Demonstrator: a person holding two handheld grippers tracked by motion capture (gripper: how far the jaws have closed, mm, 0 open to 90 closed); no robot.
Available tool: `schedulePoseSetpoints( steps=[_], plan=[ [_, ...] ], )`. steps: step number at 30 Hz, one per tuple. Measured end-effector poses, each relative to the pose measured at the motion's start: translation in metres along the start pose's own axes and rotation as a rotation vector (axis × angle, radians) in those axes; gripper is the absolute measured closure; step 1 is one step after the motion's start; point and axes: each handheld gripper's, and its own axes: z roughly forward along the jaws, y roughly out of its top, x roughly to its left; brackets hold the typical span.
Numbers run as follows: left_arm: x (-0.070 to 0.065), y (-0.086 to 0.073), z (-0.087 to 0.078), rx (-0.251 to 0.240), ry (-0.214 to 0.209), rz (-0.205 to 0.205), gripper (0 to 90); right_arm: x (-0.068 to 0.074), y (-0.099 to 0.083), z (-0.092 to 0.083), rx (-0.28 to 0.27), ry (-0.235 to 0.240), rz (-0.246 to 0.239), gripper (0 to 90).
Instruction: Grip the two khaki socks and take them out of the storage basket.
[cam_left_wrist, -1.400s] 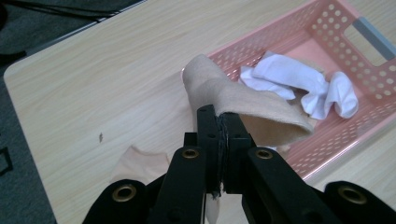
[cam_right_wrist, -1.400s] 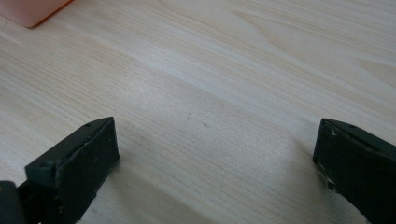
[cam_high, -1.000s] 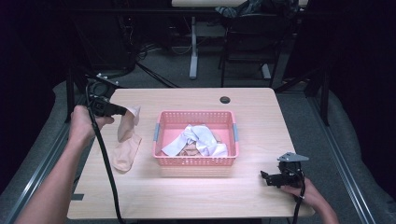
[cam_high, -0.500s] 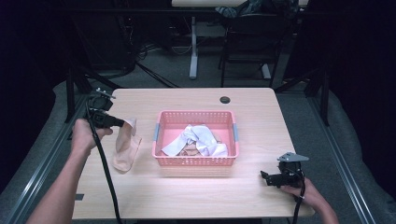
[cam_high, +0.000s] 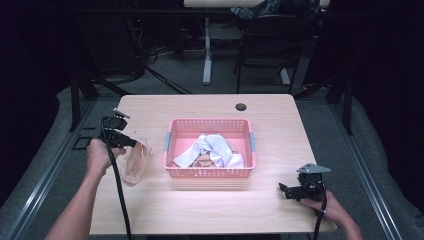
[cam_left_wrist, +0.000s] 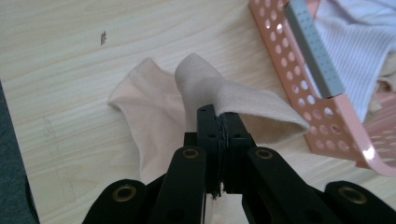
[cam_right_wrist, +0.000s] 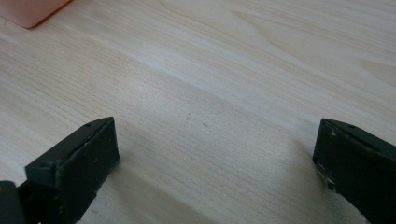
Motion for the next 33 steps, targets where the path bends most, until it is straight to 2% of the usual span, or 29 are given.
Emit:
schedulePoseSetpoints(
  steps=[11,33],
  plan=[
    [0.005,-0.011,0.019,0.017,0.003,-0.036,88.2,0.000,0.000,0.000,0.000,0.000,0.000,0.0],
    [0.011,-0.039,0.062,0.072,0.000,-0.083,87.7,0.000,0.000,0.000,0.000,0.000,0.000,0.0]
  ],
)
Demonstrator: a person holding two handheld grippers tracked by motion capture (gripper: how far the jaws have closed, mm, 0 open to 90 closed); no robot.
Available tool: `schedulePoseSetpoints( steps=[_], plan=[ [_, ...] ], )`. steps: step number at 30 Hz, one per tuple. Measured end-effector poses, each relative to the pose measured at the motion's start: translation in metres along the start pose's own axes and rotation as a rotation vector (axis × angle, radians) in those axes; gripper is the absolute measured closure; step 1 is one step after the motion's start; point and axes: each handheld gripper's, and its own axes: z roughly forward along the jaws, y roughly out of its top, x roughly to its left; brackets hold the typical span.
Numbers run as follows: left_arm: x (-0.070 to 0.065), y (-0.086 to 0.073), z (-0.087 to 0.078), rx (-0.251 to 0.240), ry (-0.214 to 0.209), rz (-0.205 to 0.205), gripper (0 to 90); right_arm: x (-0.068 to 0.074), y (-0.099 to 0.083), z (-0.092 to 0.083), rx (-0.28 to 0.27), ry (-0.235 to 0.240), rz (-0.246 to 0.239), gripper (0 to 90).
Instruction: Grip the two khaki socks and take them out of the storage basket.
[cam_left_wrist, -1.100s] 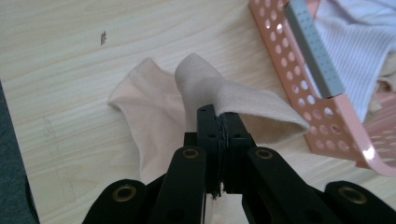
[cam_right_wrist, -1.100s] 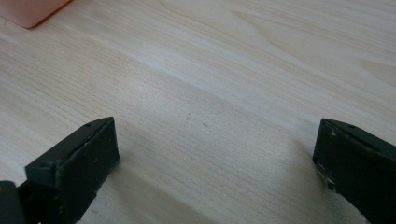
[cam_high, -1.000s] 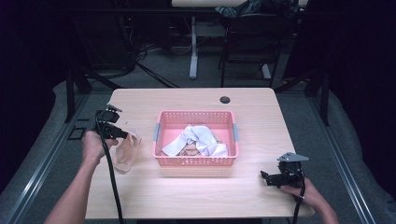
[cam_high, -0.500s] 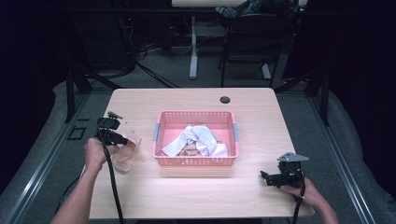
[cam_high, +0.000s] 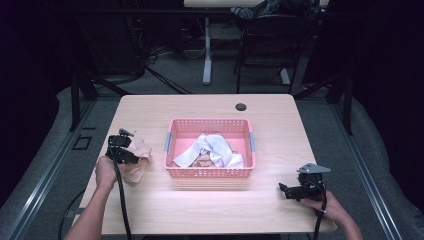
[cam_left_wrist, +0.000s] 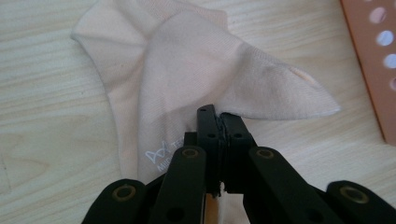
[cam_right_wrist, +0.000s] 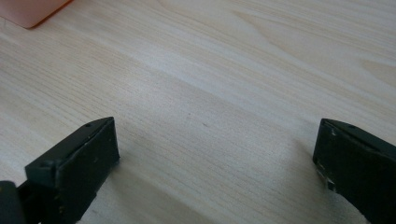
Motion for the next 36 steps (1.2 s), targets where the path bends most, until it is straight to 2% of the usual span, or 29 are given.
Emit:
schedulePoseSetpoints(
  steps=[4,8,9,10,11,12,15,17,24,28,32,34,36],
  plan=[
    [-0.001,-0.001,0.002,-0.001,-0.007,0.003,84.8,0.000,0.000,0.000,0.000,0.000,0.000,0.0],
    [0.000,-0.001,-0.003,-0.019,-0.030,0.001,69.7,0.000,0.000,0.000,0.000,0.000,0.000,0.0],
    [-0.001,-0.001,-0.006,-0.025,-0.029,0.000,69.7,0.000,0.000,0.000,0.000,0.000,0.000,0.0],
    [-0.001,-0.001,-0.012,-0.042,-0.028,-0.002,57.0,0.000,0.000,0.000,0.000,0.000,0.000,0.0],
    [-0.002,0.000,-0.016,-0.043,-0.017,0.004,51.5,0.000,0.000,0.000,0.000,0.000,0.000,0.0],
    [-0.002,0.000,-0.019,-0.047,-0.025,0.003,45.4,0.000,0.000,0.000,0.000,0.000,0.000,0.0],
    [-0.005,0.000,-0.032,-0.073,-0.022,0.011,32.5,0.000,0.000,0.000,0.000,0.000,0.000,0.0],
    [-0.007,-0.001,-0.040,-0.086,-0.016,0.019,27.0,0.000,0.000,0.000,0.000,0.000,0.000,0.0],
    [-0.017,-0.010,-0.064,-0.143,-0.031,0.051,16.7,0.001,0.000,0.000,-0.003,-0.002,0.005,0.0],
    [-0.021,-0.019,-0.073,-0.165,-0.027,0.070,14.6,0.001,0.000,0.000,-0.004,-0.002,0.006,0.0],
    [-0.023,-0.035,-0.083,-0.193,-0.031,0.089,12.1,0.001,0.000,0.000,-0.003,-0.003,0.007,0.0],
    [-0.023,-0.038,-0.084,-0.196,-0.027,0.091,10.6,0.001,0.000,0.000,-0.004,-0.003,0.008,0.0],
    [-0.023,-0.047,-0.088,-0.210,-0.025,0.087,9.1,0.001,0.000,0.000,-0.003,-0.004,0.008,0.0]
  ],
)
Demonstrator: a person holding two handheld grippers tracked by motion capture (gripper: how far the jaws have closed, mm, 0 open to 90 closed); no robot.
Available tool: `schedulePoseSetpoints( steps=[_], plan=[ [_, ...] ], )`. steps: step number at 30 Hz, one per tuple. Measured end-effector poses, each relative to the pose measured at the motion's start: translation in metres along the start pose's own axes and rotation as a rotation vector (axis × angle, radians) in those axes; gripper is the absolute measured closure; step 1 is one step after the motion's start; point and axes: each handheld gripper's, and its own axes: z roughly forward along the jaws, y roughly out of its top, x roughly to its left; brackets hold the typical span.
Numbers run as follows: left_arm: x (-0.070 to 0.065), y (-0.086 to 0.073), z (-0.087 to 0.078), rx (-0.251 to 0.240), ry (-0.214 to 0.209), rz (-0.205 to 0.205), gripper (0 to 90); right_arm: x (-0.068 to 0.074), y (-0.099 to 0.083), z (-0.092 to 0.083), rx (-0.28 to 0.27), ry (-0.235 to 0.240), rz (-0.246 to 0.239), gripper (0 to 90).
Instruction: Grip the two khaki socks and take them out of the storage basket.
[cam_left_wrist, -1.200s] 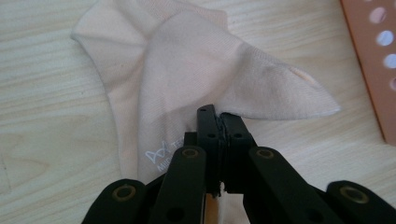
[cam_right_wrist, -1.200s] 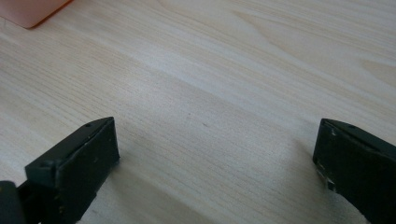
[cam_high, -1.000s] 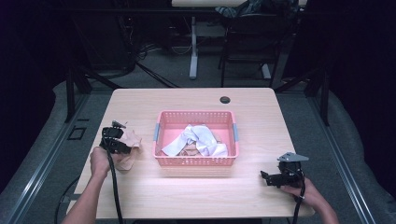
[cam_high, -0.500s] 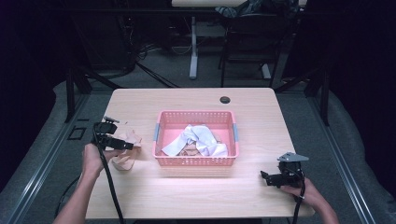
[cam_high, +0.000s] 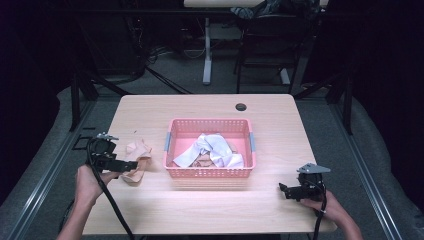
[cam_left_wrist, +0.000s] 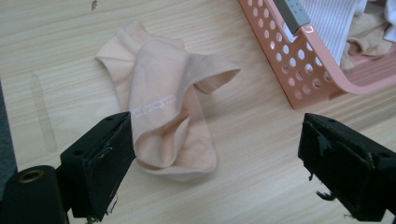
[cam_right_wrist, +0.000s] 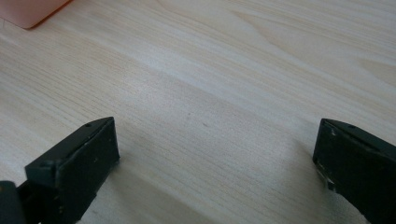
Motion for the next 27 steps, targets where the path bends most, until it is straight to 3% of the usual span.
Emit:
schedulePoseSetpoints(
  steps=[13,17,21,27],
  plan=[
    [-0.005,-0.043,-0.007,-0.016,0.039,0.008,4.0,0.000,0.000,0.000,0.000,0.001,0.003,0.0],
    [-0.006,-0.061,-0.006,-0.045,0.047,0.000,3.1,0.000,0.000,0.000,0.004,-0.002,-0.001,0.0],
    [-0.008,-0.084,0.003,-0.052,0.054,-0.013,2.0,0.000,0.000,0.000,0.002,0.000,0.001,0.0],
    [-0.009,-0.100,0.012,-0.052,0.067,-0.023,1.3,0.000,0.000,0.000,0.003,0.000,0.001,0.0]
  ],
)
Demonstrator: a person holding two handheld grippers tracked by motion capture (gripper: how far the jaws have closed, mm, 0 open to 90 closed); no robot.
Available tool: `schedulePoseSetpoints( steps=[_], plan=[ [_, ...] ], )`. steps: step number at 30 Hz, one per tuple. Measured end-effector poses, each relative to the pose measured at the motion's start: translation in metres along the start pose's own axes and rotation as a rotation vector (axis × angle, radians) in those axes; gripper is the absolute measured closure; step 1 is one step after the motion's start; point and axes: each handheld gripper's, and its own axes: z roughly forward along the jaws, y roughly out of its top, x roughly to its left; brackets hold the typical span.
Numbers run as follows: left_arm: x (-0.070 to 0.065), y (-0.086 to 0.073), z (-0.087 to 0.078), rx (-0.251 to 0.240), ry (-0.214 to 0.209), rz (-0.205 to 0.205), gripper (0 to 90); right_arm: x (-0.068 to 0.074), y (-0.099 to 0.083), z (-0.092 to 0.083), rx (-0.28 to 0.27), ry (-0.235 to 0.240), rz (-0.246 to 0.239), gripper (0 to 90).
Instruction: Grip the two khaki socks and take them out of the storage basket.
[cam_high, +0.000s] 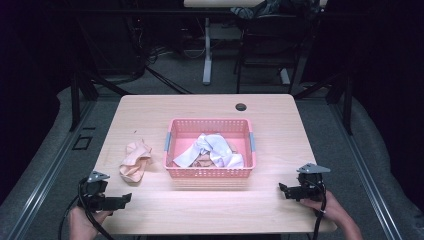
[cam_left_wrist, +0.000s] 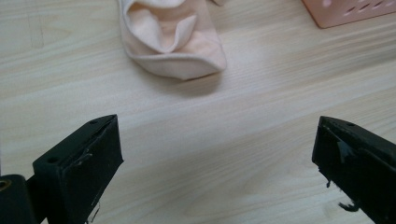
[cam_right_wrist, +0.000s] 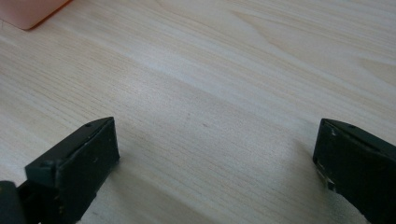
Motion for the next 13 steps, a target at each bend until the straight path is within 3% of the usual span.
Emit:
schedulePoseSetpoints(
  steps=[1,3,13],
  plan=[
    [-0.0004,-0.0011,0.0030,0.023,0.007,0.019,0.8,0.0000,0.0000,0.0000,0.000,0.000,0.000,0.0],
    [0.0004,-0.0004,0.0025,0.023,0.009,0.019,0.6,0.0000,0.0000,0.0000,0.000,0.000,0.000,0.0],
    [-0.0026,-0.0025,0.0044,-0.011,-0.001,0.008,0.0,0.0000,0.0000,0.0001,0.000,0.001,0.001,0.0]
  ],
)
